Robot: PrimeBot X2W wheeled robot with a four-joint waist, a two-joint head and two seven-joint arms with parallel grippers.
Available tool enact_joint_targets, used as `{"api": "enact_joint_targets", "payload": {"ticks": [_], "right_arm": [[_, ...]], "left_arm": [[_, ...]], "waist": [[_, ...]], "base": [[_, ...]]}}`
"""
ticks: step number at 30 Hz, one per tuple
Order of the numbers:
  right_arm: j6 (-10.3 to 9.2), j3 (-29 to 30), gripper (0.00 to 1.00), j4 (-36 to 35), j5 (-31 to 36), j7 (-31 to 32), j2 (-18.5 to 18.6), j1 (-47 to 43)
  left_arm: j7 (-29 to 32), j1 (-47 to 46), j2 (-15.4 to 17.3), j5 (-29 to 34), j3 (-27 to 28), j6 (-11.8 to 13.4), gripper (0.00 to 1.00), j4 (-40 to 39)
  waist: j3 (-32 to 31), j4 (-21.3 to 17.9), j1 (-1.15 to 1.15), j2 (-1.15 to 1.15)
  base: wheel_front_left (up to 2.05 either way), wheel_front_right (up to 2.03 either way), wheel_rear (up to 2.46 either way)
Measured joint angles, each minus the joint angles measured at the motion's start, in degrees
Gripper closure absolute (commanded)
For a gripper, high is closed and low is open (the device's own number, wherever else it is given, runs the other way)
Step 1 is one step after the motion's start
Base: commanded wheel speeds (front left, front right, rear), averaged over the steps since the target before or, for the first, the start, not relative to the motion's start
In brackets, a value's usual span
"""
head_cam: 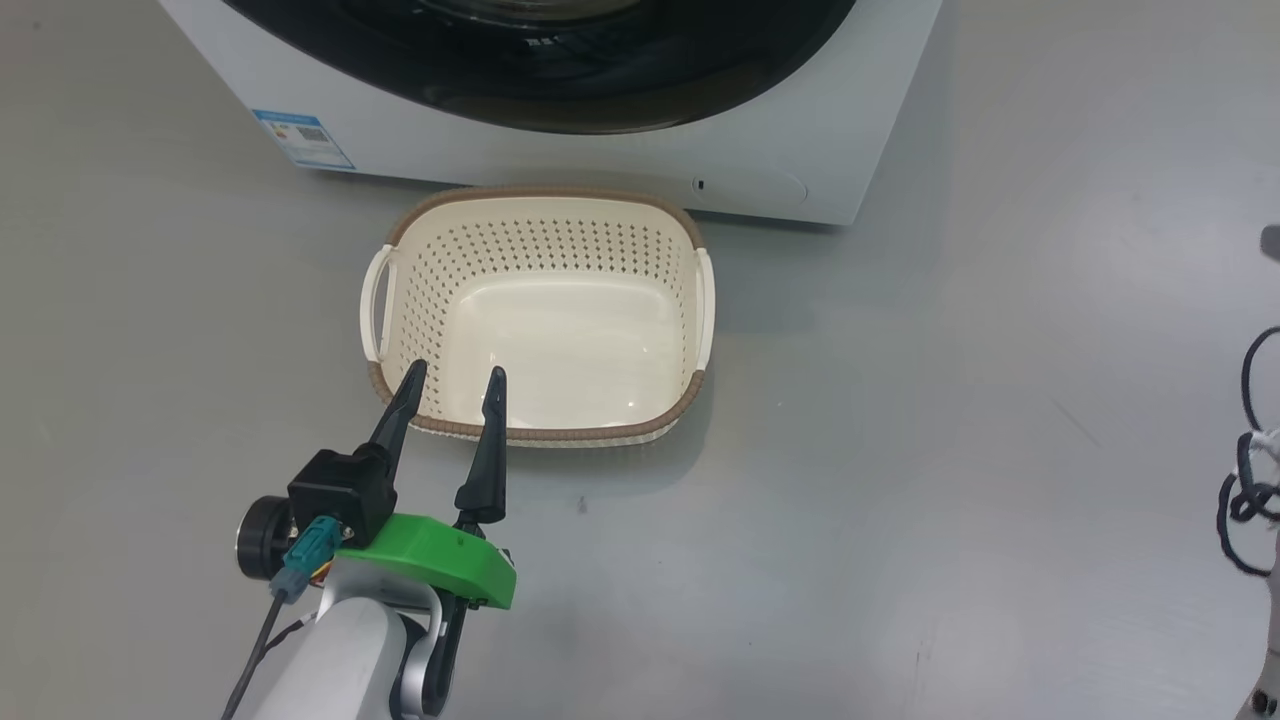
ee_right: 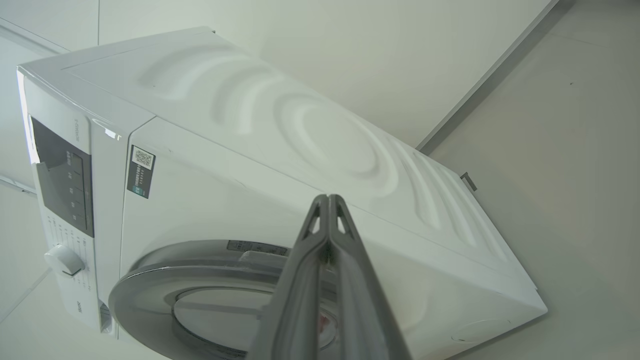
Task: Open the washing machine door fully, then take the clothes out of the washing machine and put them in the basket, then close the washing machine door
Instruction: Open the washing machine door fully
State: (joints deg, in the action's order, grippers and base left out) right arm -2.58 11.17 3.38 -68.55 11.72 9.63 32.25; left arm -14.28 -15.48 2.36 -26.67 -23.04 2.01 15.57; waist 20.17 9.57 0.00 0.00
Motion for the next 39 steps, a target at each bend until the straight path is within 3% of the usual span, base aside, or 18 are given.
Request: {"api": "enact_joint_targets", "payload": {"ticks": [4, 12, 27, 39], "right_arm": [[-1.69, 0.0, 1.00, 0.5, -0.8, 2.5, 1.6, 5.4], [-3.21, 0.2, 1.00, 2.1, -2.3, 6.8, 4.8, 13.5], [-4.66, -1.7, 1.00, 10.6, -10.0, 15.8, 2.2, 25.3], [-4.67, -3.9, 1.00, 16.0, -10.6, 19.8, 2.0, 30.9]], "left_arm": [[0.0, -0.8, 0.0, -0.6, -1.1, 0.2, 0.00, -0.9], [0.0, -3.1, -0.1, -1.7, -2.2, 0.8, 0.00, -2.3], [0.0, -6.1, -0.4, -4.5, -4.8, 1.3, 0.00, -3.5], [0.0, -6.4, -0.5, -6.1, -5.5, 2.0, 0.00, -3.8]], "waist": [[2.1, 1.2, 0.00, 0.00], [6.1, 3.1, 0.00, 0.00], [11.7, 7.6, 0.00, 0.00], [13.2, 9.8, 0.00, 0.00]], "base": [[0.00, 0.00, 0.00], [0.00, 0.00, 0.00], [0.00, 0.00, 0.00], [0.00, 0.00, 0.00]]}}
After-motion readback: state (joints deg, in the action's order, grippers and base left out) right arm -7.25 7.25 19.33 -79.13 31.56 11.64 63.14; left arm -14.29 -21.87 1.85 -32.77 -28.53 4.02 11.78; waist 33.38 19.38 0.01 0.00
